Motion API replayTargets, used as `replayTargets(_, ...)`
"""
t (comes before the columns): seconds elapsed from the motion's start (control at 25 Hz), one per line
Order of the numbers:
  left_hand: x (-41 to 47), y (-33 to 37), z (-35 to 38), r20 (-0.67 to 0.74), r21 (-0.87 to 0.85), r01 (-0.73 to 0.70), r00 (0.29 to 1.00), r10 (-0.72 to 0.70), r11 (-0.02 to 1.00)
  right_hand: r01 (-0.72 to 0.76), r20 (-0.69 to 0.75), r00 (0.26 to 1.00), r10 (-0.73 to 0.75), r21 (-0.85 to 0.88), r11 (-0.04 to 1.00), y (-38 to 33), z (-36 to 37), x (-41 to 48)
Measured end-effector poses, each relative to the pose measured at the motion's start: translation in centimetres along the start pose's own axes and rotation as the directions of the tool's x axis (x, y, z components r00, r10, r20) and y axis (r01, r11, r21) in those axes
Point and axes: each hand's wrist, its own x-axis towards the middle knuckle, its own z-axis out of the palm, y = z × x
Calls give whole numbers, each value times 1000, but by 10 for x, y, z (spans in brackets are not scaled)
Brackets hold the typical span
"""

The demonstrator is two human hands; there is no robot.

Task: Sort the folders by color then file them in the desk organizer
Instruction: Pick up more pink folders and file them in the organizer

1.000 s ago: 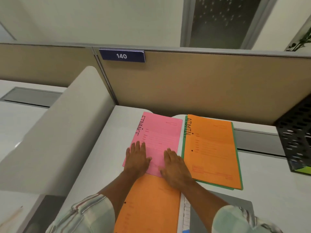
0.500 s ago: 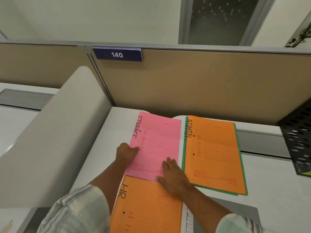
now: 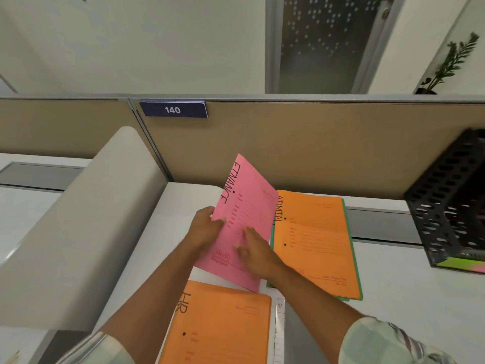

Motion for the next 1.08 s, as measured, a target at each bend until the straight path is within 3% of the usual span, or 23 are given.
replayTargets(0.16, -44, 39, 10, -20, 95, -182, 983, 185, 979, 74, -129, 990, -62, 89, 993, -18, -31, -24)
replayTargets(0.28, -75, 59, 27, -47, 74, -271, 960, 275, 960, 134, -243, 967, -76, 230, 964, -22, -55, -48)
replayTargets(0.6, -150, 113, 114, 13, 52, -384, 923, 384, 922, 140, -378, 926, 12, 370, 919, 0, -141, -125)
replayTargets(0.8, -198, 150, 180, -27, 40, -494, 868, 495, 869, 181, -500, 866, -5, 304, 935, 20, -206, -183)
replayTargets(1.08, -259, 196, 285, 0, 21, -579, 815, 580, 815, 174, -707, 704, -70, 76, 982, 54, -297, -266)
